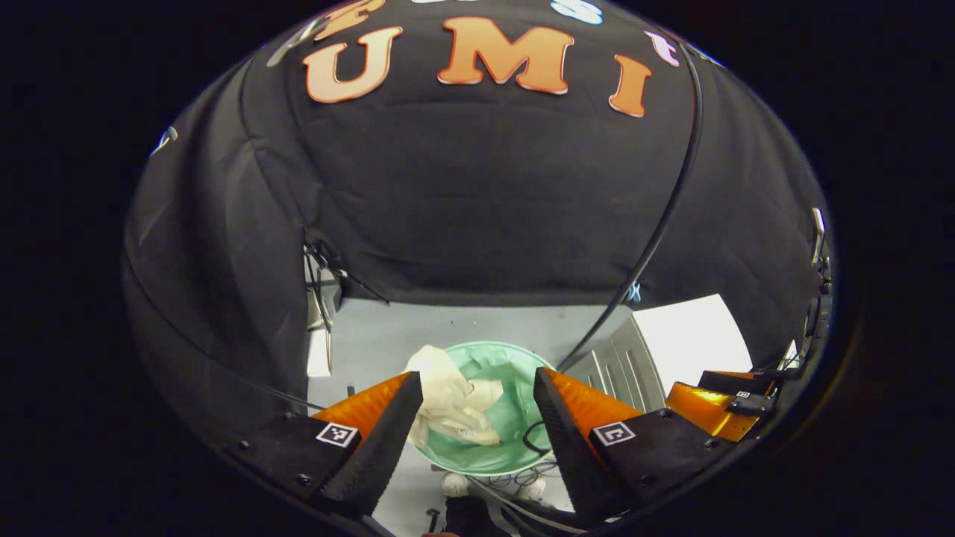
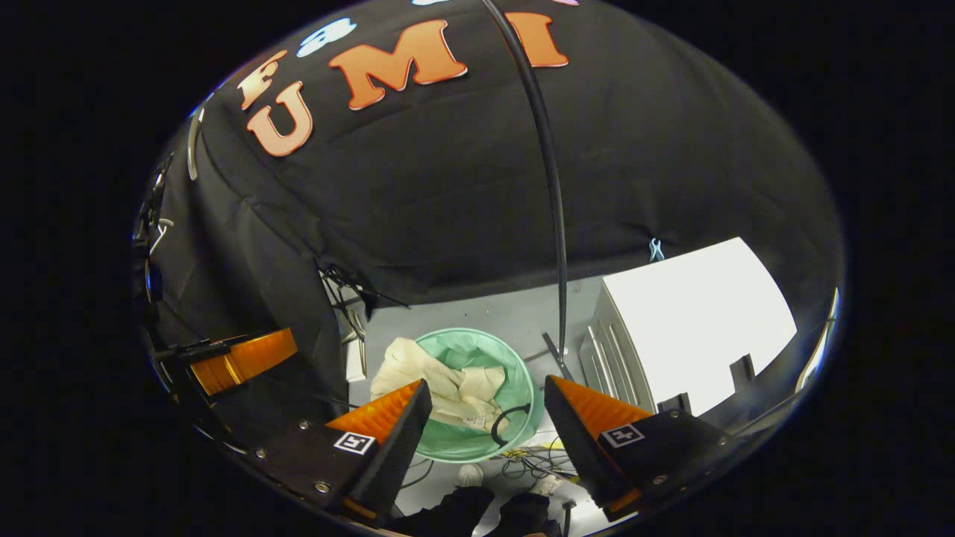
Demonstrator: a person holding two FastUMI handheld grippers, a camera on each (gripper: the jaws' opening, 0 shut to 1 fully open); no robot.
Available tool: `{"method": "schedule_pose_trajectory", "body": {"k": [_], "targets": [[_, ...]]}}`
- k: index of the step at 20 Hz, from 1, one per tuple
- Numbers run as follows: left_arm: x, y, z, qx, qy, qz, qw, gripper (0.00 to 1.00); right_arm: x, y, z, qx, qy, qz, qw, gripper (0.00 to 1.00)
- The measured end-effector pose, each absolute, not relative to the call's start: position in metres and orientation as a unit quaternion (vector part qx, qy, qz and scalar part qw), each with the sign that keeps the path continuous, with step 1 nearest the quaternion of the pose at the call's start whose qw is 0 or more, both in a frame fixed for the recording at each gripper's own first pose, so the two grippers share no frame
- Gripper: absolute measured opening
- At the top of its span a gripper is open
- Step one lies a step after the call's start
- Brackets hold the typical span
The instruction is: Grasp the clothes on the hanger with both hands and then place them into the laundry hamper below.
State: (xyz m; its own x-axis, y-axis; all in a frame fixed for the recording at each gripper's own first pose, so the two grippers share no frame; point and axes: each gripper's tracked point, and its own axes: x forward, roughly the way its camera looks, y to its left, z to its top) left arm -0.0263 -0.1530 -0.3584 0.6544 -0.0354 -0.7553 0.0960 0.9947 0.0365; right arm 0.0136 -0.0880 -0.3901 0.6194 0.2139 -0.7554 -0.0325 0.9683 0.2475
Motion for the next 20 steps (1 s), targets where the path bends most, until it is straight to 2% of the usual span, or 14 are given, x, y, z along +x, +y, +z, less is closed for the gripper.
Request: {"method": "schedule_pose_trajectory", "body": {"k": [3,5,8,13,17,20], "targets": [[-0.027,-0.139,-0.311,0.048,0.369,-0.015,0.928,1.0,0.025,-0.102,-0.343,0.094,0.395,0.074,0.911,0.94],[-0.031,-0.136,-0.286,0.041,0.342,-0.009,0.939,0.96,0.032,-0.11,-0.31,0.086,0.367,0.076,0.923,0.94],[-0.031,-0.122,-0.247,0.038,0.31,0.009,0.95,0.98,0.035,-0.113,-0.262,0.085,0.329,0.085,0.937,0.94],[-0.028,-0.106,-0.163,0.078,0.216,0.047,0.972,0.98,0.034,-0.127,-0.183,0.083,0.264,0.09,0.957,0.94],[-0.032,-0.108,-0.108,0.062,0.154,0.05,0.985,0.96,0.034,-0.14,-0.112,0.054,0.192,0.098,0.975,0.94],[-0.04,-0.111,-0.066,0.051,0.109,0.052,0.991,1.0,0.027,-0.141,-0.064,0.033,0.143,0.108,0.983,0.94]]}}
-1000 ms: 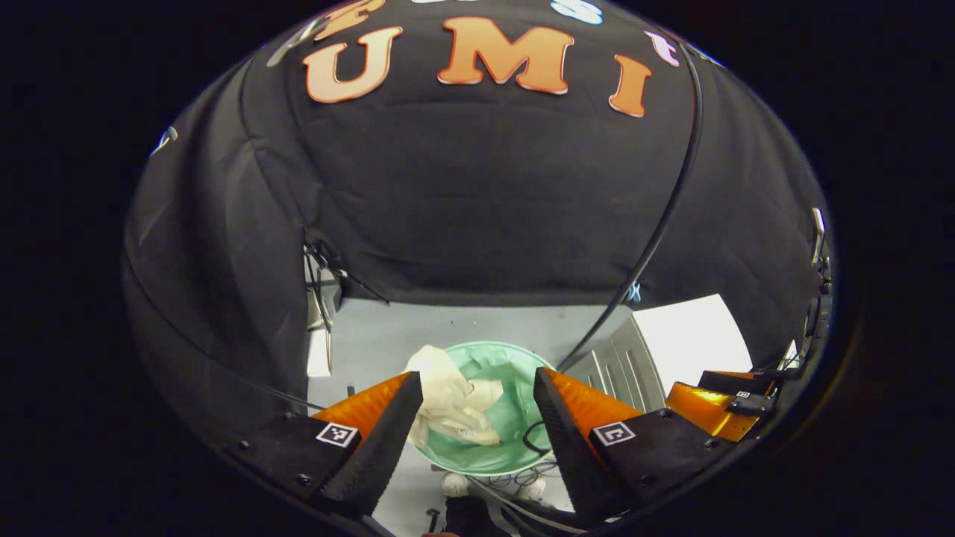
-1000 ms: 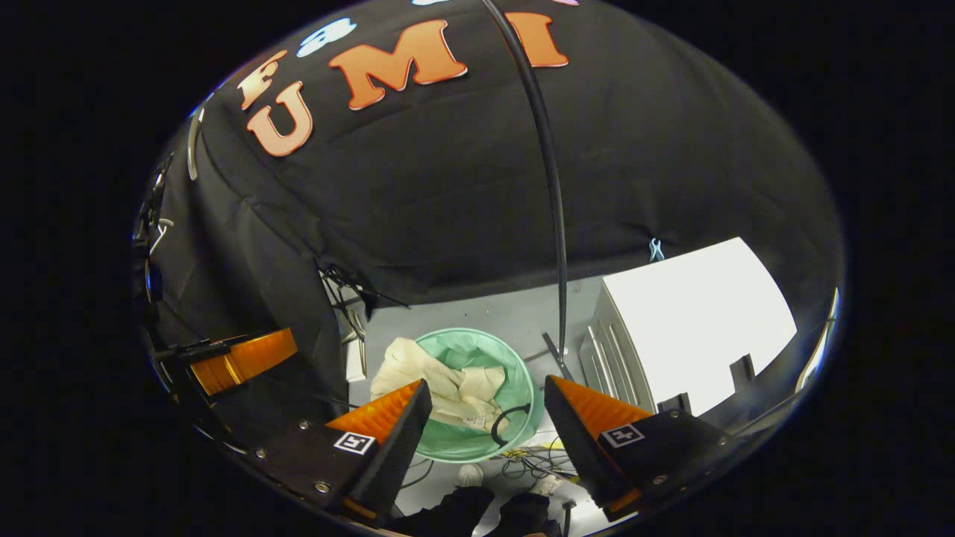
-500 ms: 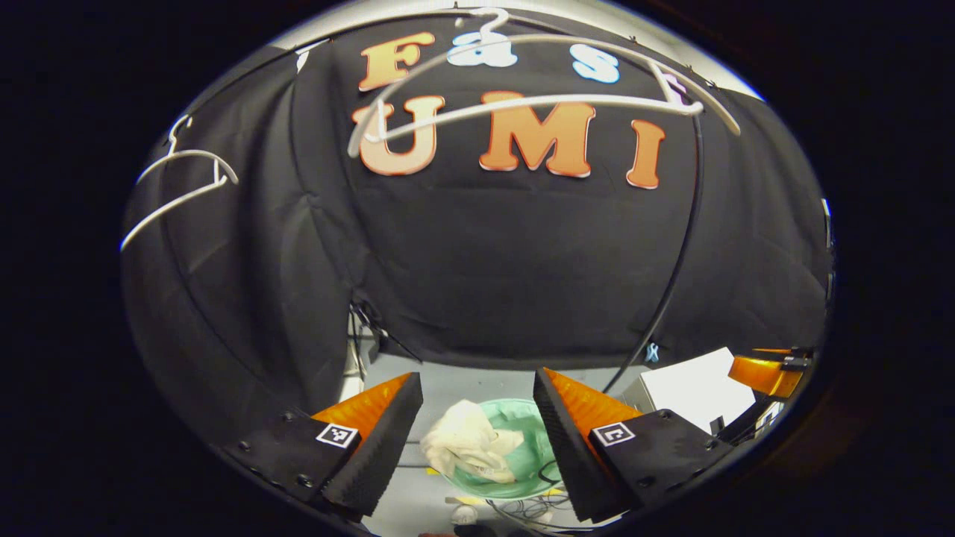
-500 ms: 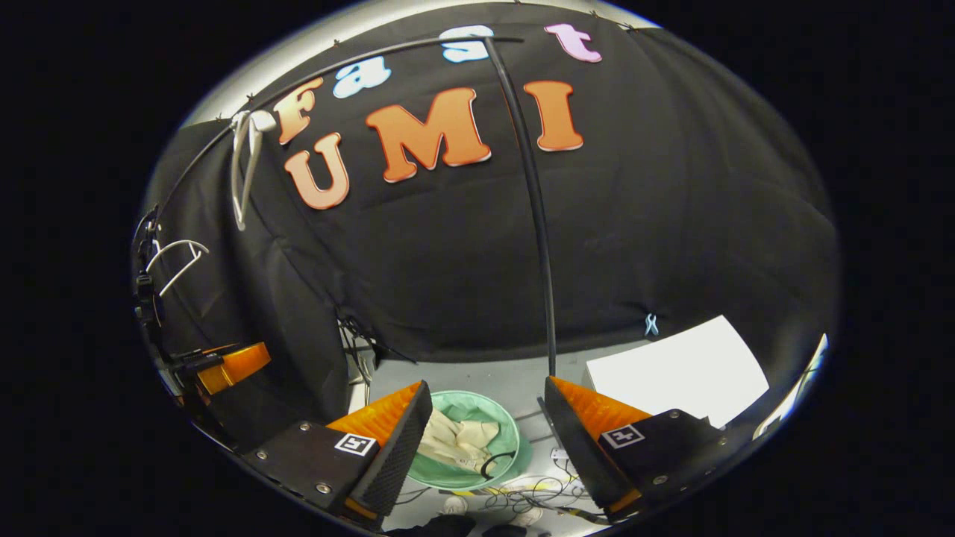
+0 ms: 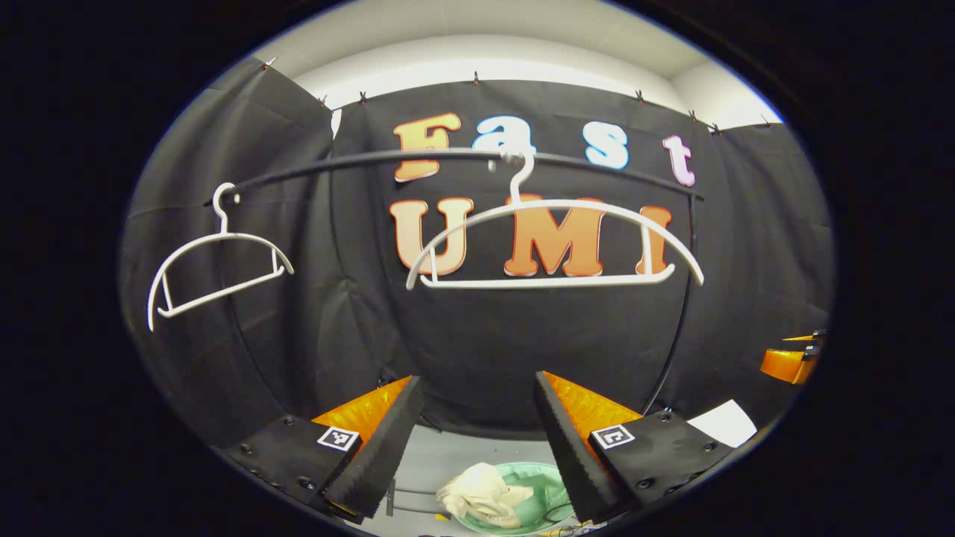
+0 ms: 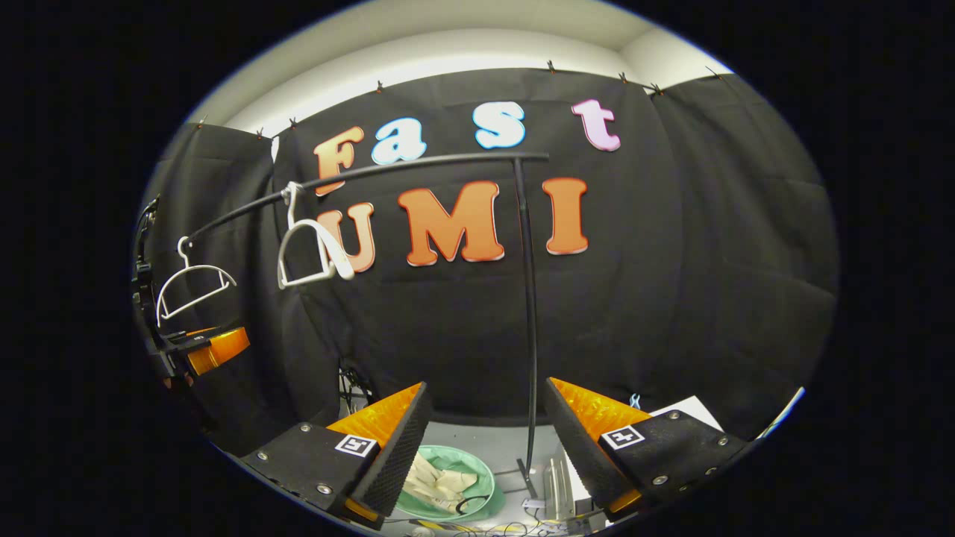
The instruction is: Grasp the clothes on the hanger with both hands and then place them into the laundry hamper below.
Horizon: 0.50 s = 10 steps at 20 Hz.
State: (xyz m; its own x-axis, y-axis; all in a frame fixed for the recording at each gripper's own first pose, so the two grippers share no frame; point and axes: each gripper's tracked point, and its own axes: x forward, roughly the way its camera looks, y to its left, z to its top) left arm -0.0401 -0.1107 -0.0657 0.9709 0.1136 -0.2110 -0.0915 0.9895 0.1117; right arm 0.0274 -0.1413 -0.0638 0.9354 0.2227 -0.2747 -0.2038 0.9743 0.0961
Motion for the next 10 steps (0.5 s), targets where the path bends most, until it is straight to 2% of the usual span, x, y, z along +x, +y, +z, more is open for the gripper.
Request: {"method": "schedule_pose_trajectory", "body": {"k": [4,5,6,9,10], "targets": [[-0.054,-0.104,-0.017,0.055,0.054,0.068,0.995,0.95,0.016,-0.143,-0.02,0.015,0.087,0.118,0.989,0.94],[-0.058,-0.102,-0.007,0.054,0.042,0.072,0.995,0.94,0.012,-0.143,-0.011,0.012,0.075,0.119,0.99,1.0],[-0.061,-0.101,0.004,0.051,0.03,0.075,0.995,0.94,0.009,-0.142,-0.004,0.01,0.064,0.121,0.991,0.94],[-0.073,-0.103,0.019,0.036,0.007,0.071,0.997,0.94,0.001,-0.15,0.004,0.004,0.048,0.119,0.992,0.94],[-0.075,-0.103,0.023,0.033,0.002,0.071,0.997,0.94,0.0,-0.154,0.007,0.004,0.044,0.118,0.992,1.0]]}}
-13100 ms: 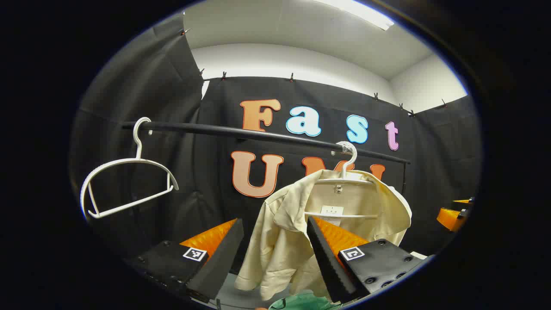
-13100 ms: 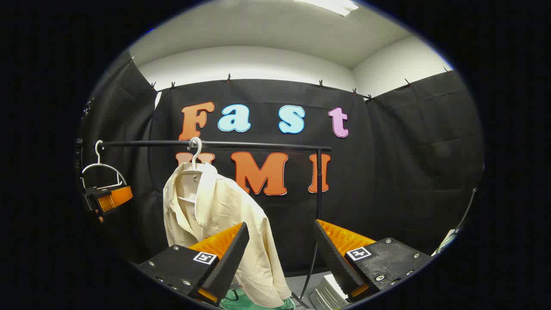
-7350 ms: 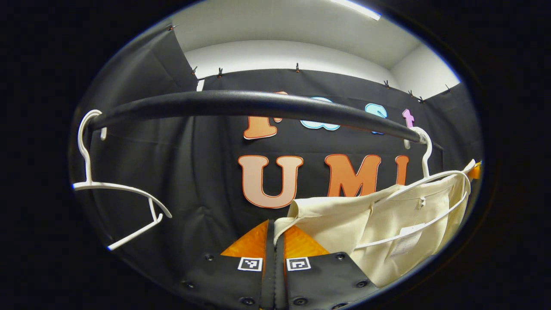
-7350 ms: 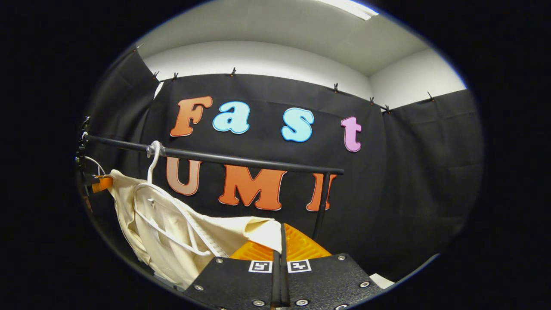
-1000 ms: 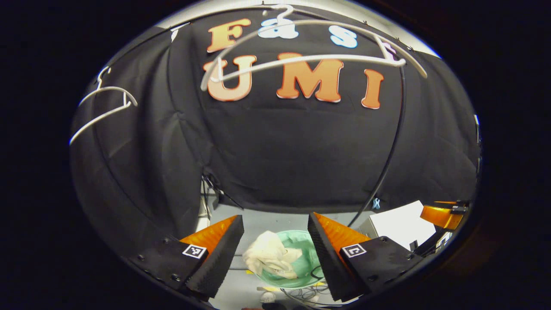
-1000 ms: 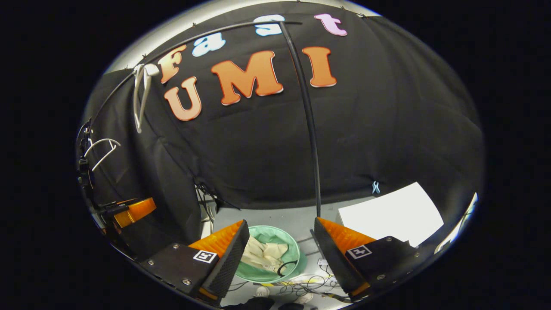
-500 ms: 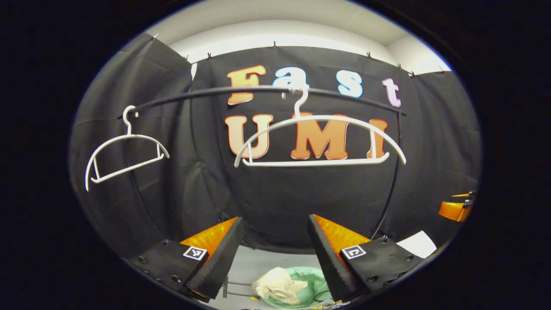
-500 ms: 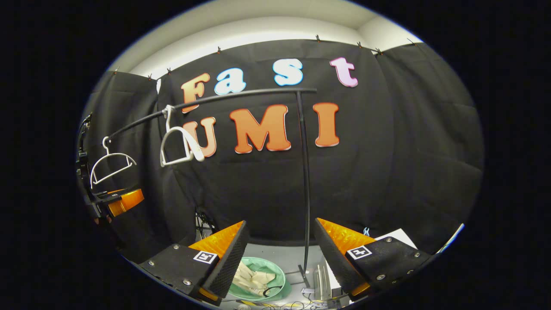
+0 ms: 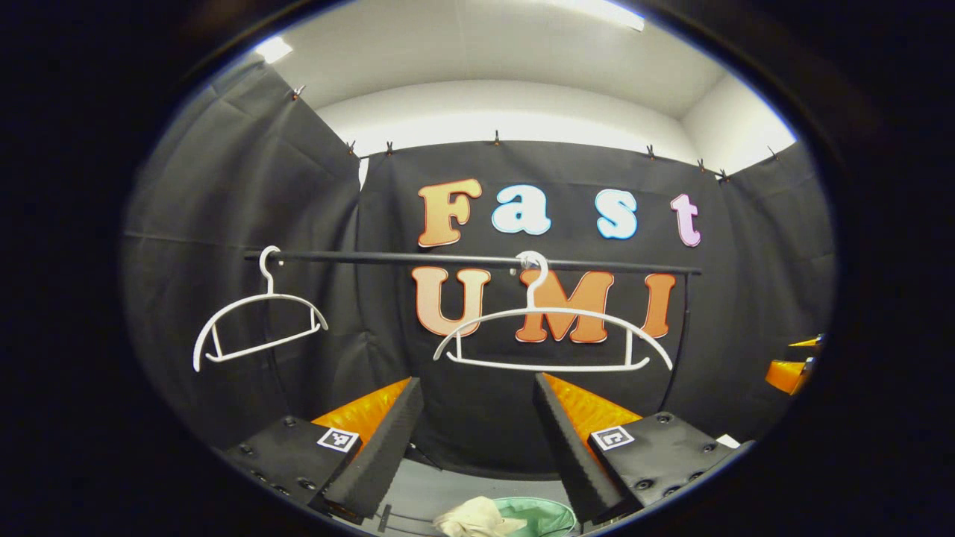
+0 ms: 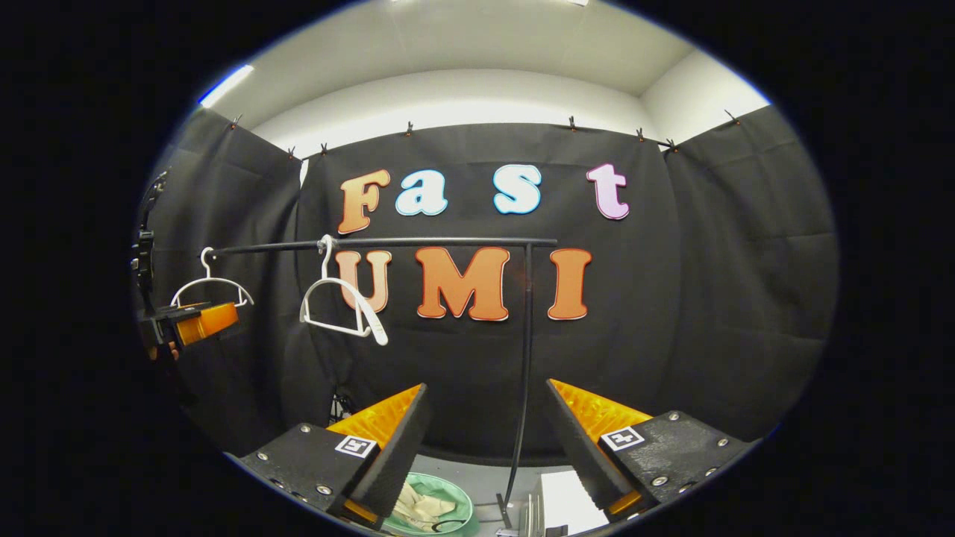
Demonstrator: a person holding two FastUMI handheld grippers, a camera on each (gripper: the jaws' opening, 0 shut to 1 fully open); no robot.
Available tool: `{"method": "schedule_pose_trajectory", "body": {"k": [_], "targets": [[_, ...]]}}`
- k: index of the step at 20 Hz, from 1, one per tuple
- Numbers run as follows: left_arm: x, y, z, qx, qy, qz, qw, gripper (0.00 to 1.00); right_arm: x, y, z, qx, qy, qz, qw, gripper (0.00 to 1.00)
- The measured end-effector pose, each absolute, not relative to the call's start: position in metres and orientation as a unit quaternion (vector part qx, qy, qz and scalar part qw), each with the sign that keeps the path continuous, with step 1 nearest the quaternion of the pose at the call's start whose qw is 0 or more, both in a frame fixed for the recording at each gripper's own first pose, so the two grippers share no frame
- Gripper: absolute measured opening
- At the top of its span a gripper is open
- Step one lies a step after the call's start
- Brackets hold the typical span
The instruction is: Grasp the clothes on the hanger with both hands and then place them into the laundry hamper below.
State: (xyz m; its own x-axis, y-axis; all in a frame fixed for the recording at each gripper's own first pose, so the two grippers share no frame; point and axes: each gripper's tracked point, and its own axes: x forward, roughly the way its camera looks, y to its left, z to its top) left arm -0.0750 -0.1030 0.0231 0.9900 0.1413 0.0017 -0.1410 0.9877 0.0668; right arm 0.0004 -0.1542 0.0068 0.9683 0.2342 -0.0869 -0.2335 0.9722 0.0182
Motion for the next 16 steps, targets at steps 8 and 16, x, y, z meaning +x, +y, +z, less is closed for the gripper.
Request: {"method": "schedule_pose_trajectory", "body": {"k": [8,16], "targets": [[-0.082,-0.092,0.021,0.035,-0.004,0.098,0.995,1.0,-0.004,-0.16,0.004,0.007,0.044,0.119,0.992,1.0],[-0.078,-0.102,0.03,0.029,-0.022,0.098,0.994,0.94,0.0,-0.17,0.002,0.01,0.041,0.113,0.993,1.0]]}}
